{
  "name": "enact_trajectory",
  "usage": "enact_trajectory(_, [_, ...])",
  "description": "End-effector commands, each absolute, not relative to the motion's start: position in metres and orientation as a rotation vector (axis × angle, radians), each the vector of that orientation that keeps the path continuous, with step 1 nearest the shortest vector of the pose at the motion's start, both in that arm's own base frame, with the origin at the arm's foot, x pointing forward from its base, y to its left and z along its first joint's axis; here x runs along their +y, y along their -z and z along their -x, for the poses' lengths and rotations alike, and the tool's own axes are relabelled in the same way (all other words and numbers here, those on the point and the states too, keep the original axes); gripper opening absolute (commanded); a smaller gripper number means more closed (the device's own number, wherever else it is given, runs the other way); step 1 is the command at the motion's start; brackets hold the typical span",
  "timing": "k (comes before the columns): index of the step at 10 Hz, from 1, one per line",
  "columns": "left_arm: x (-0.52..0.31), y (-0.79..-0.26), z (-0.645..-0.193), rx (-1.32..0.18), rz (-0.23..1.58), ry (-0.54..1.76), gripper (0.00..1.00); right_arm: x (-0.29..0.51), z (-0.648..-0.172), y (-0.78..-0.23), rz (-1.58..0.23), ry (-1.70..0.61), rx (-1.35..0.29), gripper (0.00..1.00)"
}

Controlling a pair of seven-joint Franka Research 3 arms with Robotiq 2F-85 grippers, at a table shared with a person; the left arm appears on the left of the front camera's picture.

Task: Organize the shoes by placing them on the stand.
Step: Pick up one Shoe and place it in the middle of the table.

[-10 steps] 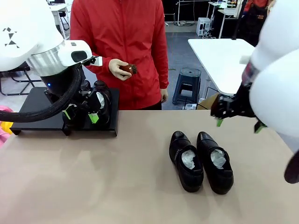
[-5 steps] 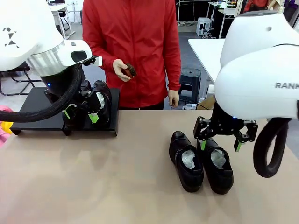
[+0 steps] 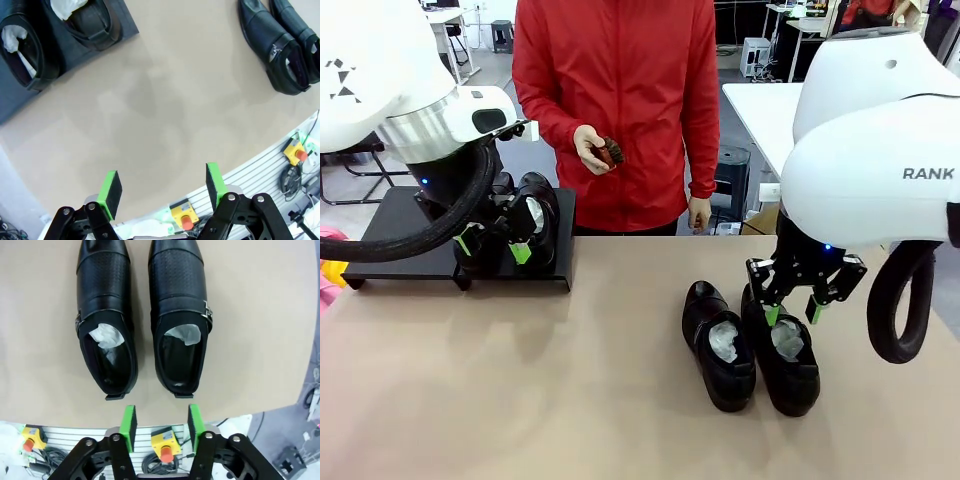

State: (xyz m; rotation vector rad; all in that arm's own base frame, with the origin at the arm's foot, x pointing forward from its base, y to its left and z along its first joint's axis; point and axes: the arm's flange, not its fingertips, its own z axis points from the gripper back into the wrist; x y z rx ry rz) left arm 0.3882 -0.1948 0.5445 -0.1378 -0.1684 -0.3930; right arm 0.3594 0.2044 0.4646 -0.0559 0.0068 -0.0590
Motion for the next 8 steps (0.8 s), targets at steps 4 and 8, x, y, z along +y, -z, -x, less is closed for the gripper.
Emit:
enact_trajectory(4, [-0.192,-0.541,-0.386,-0.179,0.153,0.395,0.87,0.208,-0.382,-0.434,0.023,-0.066,0.019,0.49])
enact_trajectory(8, [-0.192,-0.541,-0.386,-0.179,0.153,0.395,0.87,0.217,-0.396,-0.408,-0.006,-0.107,0.027,0.49])
